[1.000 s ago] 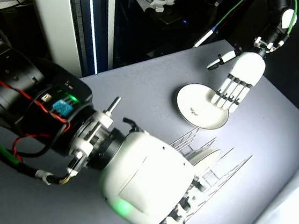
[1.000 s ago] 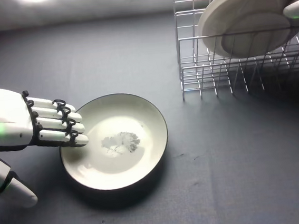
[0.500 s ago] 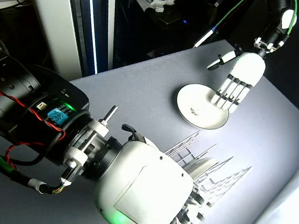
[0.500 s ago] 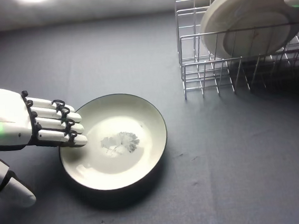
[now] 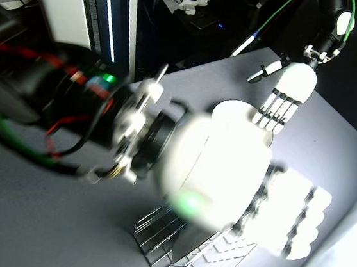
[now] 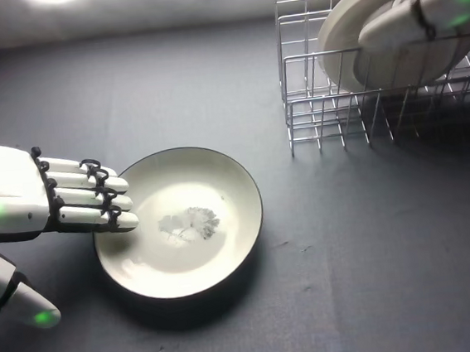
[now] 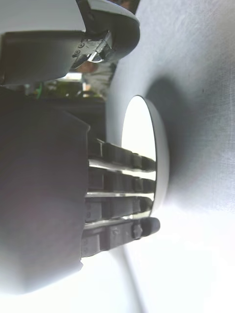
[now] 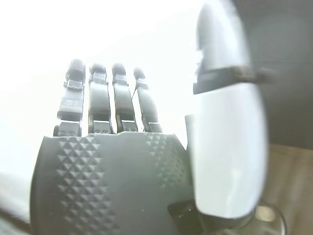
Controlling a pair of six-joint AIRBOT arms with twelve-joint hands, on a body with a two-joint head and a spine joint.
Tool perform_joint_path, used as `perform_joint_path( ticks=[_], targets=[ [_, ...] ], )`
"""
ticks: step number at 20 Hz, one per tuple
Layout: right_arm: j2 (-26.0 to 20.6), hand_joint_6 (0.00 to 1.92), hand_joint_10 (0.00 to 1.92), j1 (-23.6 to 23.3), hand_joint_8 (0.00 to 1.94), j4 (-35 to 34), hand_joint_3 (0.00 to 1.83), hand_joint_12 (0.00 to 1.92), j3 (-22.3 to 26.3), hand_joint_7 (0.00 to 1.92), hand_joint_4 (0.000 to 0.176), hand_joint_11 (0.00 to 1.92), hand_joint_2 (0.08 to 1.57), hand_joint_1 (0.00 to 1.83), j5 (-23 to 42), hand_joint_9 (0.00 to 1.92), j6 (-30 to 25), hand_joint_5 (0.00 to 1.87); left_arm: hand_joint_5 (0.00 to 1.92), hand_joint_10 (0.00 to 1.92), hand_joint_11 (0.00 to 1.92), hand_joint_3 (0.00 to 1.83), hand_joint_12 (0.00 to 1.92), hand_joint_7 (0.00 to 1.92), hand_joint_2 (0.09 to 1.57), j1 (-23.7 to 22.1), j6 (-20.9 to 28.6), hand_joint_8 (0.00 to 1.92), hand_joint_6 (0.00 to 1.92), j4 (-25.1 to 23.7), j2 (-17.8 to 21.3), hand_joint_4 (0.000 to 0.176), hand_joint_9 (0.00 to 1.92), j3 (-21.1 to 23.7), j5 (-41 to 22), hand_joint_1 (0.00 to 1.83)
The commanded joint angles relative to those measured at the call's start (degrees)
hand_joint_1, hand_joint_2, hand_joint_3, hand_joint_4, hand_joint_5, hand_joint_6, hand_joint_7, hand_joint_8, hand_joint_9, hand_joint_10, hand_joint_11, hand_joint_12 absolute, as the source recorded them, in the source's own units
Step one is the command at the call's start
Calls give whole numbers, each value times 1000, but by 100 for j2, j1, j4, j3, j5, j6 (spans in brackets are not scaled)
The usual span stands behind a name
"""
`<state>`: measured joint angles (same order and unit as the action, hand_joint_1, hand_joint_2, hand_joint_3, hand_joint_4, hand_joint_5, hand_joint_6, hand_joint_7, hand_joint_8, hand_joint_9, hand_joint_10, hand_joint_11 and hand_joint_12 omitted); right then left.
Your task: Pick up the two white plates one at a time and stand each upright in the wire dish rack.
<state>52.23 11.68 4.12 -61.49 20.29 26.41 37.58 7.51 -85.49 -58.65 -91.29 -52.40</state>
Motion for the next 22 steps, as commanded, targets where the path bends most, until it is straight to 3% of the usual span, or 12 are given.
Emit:
perform_joint_path(
  ticks=[1,4,8,12,16,22],
  targets=[
    [-41,0,0,-82,0,58,0,0,66,0,0,0,820,1247,685,0,-26,0,0,0,5,1,9,0,1064,67,70,0,0,156,-27,0,0,-28,-124,0],
    [-28,0,0,89,0,749,0,0,295,0,0,0,834,1328,790,0,-8,0,0,0,7,0,11,0,1061,260,229,0,0,156,-96,0,0,-72,-213,0],
    [128,0,0,422,0,2174,23,0,359,0,0,0,921,1414,1187,0,15,0,0,0,7,0,4,0,1058,639,461,0,0,97,-176,0,0,-93,-327,0],
    [368,0,0,630,0,3233,33,0,356,0,0,0,966,1478,1477,0,110,0,0,0,4,0,2,0,1047,672,482,0,0,87,-199,0,0,-106,-345,0],
    [686,0,0,822,0,3497,38,0,334,0,0,0,1008,1441,1418,0,210,0,0,0,6,0,3,0,1049,656,483,0,0,88,-199,0,0,-110,-344,0],
    [1281,0,0,1176,0,3685,30,0,-118,0,0,0,1043,1494,1352,0,236,0,0,0,19,0,10,3,1052,655,483,1,0,88,-202,0,0,-126,-343,0]
  ],
)
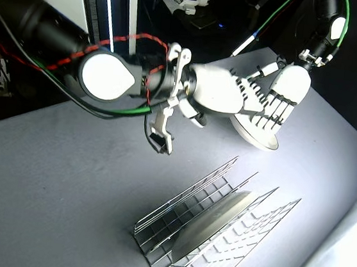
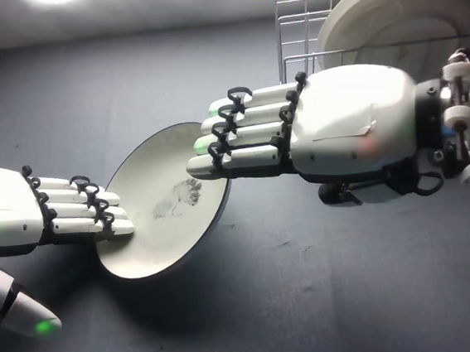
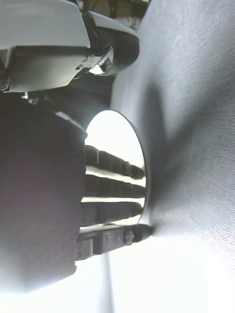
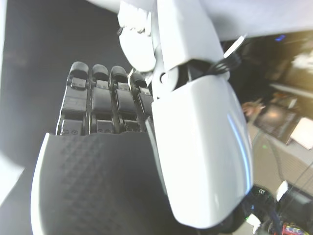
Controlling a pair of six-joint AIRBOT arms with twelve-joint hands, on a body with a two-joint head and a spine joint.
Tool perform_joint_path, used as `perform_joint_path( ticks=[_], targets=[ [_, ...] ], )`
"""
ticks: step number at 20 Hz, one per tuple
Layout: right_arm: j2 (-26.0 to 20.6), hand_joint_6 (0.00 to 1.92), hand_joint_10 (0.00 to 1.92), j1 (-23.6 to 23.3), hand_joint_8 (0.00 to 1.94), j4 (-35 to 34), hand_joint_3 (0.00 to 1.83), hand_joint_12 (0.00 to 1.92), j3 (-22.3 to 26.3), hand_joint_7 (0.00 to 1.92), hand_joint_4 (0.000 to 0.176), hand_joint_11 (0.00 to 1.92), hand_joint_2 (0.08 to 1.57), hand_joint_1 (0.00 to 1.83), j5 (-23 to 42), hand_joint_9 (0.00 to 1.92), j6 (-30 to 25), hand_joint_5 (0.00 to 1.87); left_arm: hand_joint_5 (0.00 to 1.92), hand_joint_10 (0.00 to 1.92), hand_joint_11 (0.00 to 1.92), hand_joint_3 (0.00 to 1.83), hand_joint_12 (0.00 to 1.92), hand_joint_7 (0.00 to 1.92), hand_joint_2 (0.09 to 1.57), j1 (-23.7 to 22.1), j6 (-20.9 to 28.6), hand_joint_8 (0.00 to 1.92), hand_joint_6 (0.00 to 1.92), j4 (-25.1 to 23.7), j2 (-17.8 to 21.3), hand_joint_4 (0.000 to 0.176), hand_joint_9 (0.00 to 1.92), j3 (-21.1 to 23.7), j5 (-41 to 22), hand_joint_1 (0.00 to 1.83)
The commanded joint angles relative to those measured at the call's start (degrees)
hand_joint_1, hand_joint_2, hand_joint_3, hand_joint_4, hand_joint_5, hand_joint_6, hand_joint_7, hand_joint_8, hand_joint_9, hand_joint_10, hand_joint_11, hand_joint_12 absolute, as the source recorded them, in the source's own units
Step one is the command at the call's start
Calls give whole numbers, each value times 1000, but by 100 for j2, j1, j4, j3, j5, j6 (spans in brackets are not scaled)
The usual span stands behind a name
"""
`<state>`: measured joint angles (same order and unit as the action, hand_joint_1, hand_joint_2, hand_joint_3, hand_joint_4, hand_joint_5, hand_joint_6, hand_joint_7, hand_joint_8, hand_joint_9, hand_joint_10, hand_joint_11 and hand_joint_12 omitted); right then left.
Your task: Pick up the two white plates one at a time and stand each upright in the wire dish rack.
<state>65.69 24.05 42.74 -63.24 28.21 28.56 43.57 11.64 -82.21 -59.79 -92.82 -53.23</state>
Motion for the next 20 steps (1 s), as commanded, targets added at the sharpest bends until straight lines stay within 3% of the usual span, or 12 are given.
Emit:
perform_joint_path(
  ticks=[1,20],
  targets=[
    [62,0,0,-1,0,-174,30,0,-50,0,0,0,1048,1496,558,0,34,0,0,0,24,0,12,8,1052,56,70,3,0,-240,-89,0,0,20,-260,0],
    [2008,0,0,95,0,-144,0,0,-1748,0,0,0,1045,1542,591,0,65,0,0,1,28,5,19,5,1069,37,69,2,0,-240,-148,0,4,-83,-238,0]
  ],
)
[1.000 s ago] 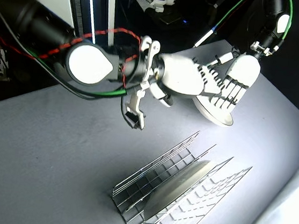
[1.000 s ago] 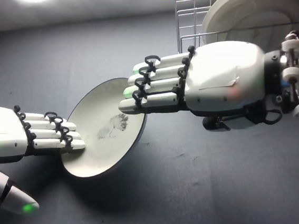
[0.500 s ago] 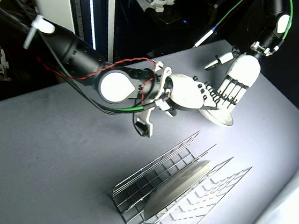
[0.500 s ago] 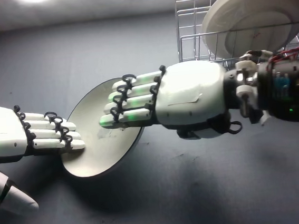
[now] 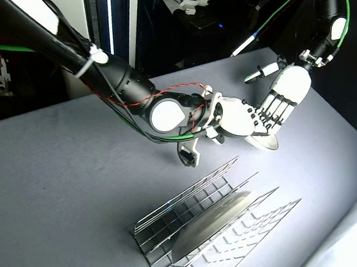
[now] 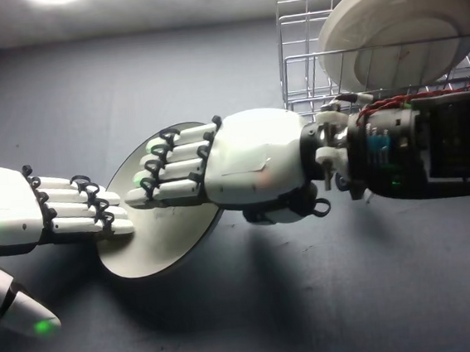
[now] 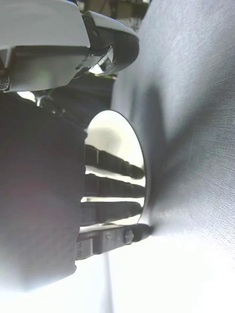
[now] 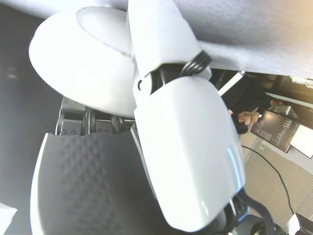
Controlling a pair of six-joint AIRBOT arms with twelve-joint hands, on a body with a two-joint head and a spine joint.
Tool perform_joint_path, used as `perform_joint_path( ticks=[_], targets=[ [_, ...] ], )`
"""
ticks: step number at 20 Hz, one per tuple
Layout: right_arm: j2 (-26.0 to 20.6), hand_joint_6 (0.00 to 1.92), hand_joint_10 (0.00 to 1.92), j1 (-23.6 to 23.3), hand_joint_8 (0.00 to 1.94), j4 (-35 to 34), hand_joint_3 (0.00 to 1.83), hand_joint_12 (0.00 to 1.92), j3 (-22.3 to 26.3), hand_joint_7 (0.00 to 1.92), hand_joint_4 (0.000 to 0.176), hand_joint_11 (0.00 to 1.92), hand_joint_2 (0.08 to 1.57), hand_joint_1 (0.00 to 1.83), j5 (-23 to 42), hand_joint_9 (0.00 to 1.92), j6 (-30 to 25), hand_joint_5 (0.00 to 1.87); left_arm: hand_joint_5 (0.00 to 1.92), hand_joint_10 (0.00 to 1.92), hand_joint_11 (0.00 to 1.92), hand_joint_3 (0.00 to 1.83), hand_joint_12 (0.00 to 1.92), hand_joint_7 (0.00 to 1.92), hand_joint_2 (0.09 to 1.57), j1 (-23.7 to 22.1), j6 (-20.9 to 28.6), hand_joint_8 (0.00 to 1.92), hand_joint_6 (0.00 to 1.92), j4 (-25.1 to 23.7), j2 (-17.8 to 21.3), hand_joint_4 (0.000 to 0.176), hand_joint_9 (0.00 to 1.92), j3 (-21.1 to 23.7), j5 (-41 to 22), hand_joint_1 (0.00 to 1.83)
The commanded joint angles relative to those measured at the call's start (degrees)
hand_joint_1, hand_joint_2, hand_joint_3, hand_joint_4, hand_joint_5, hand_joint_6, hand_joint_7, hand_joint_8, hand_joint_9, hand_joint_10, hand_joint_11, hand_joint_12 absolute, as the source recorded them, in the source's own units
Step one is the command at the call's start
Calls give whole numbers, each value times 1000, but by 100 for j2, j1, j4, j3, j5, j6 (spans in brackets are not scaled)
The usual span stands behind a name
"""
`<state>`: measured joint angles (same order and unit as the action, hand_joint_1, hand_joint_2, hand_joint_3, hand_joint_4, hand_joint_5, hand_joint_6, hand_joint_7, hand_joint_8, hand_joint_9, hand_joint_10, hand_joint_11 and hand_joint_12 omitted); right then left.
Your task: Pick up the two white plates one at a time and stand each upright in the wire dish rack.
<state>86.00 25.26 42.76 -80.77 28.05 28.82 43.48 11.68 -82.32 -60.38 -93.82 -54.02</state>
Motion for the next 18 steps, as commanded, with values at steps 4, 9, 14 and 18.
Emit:
perform_joint_path(
  ticks=[4,9,14,18],
  targets=[
    [89,2,4,-25,2,-146,18,685,-78,70,0,1,1067,1558,619,109,39,115,3,4,38,0,25,15,1050,19,64,6,1,-229,-102,0,10,-8,-160,0],
    [104,76,119,13,42,-146,5,1286,-90,799,0,342,1163,1419,617,802,39,799,0,0,20,0,20,3,1043,18,64,1,0,-229,-102,0,0,-8,-160,0],
    [102,938,1164,24,800,-146,1,1437,-102,1064,0,815,1089,1384,627,1003,51,934,0,3,34,0,27,11,1041,0,65,4,0,-227,-101,0,8,-24,-160,0],
    [101,1033,1196,29,835,-146,1,1438,-103,1040,0,793,1104,1382,649,964,51,887,0,2,25,1,25,12,1050,-42,107,3,0,-227,-94,0,8,-24,-165,0]
  ],
)
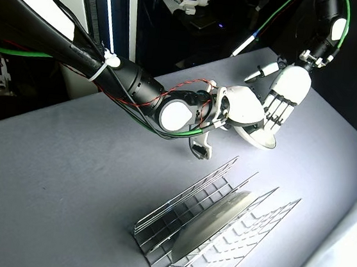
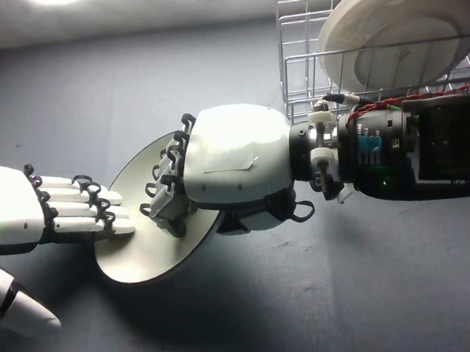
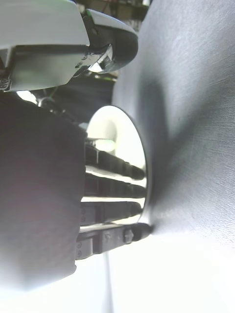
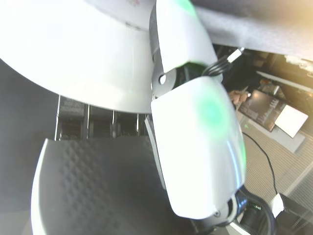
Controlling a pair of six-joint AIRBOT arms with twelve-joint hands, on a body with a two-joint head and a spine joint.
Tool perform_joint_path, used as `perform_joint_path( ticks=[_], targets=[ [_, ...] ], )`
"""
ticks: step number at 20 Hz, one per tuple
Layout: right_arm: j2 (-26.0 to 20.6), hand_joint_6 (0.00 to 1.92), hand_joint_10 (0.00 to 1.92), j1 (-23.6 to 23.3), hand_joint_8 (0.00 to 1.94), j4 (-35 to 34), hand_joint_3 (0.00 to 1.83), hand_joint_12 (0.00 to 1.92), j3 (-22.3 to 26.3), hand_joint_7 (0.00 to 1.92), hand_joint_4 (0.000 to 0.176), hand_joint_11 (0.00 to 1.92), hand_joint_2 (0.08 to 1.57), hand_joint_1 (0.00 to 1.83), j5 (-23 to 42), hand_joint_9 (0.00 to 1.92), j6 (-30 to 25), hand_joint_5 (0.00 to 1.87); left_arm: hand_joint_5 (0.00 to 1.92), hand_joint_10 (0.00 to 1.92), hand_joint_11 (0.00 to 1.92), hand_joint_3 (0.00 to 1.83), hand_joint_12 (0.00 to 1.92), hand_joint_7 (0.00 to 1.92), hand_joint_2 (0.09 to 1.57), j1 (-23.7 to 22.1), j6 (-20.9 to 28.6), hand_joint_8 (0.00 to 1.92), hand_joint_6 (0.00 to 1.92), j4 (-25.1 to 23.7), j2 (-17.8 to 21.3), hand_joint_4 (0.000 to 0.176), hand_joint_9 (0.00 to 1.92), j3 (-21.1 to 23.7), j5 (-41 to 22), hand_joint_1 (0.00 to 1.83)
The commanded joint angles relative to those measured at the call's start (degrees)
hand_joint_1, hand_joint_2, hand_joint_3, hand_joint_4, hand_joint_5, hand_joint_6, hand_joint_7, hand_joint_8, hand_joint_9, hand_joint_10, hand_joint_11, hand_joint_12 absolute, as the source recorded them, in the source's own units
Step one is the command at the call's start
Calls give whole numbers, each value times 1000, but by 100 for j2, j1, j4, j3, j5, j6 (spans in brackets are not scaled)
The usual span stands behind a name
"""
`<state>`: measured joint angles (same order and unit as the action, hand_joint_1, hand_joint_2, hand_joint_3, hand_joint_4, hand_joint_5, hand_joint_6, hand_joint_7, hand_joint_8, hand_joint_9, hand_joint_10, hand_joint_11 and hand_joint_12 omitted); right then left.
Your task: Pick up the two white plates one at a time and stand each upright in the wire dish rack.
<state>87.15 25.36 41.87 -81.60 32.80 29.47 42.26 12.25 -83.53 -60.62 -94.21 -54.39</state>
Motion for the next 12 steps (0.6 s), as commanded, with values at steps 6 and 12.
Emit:
perform_joint_path(
  ticks=[6,12],
  targets=[
    [-23,1069,1179,10,827,-57,0,1353,-17,1022,0,801,1108,1380,324,968,-15,885,0,0,0,1,17,5,1052,-683,76,0,0,90,125,0,0,11,-207,0],
    [-318,1037,1202,-214,864,-123,0,1378,308,1023,0,754,1109,1379,543,947,-52,891,0,0,1,0,13,0,1051,-1411,74,0,0,211,375,0,0,92,-335,0]
  ],
)
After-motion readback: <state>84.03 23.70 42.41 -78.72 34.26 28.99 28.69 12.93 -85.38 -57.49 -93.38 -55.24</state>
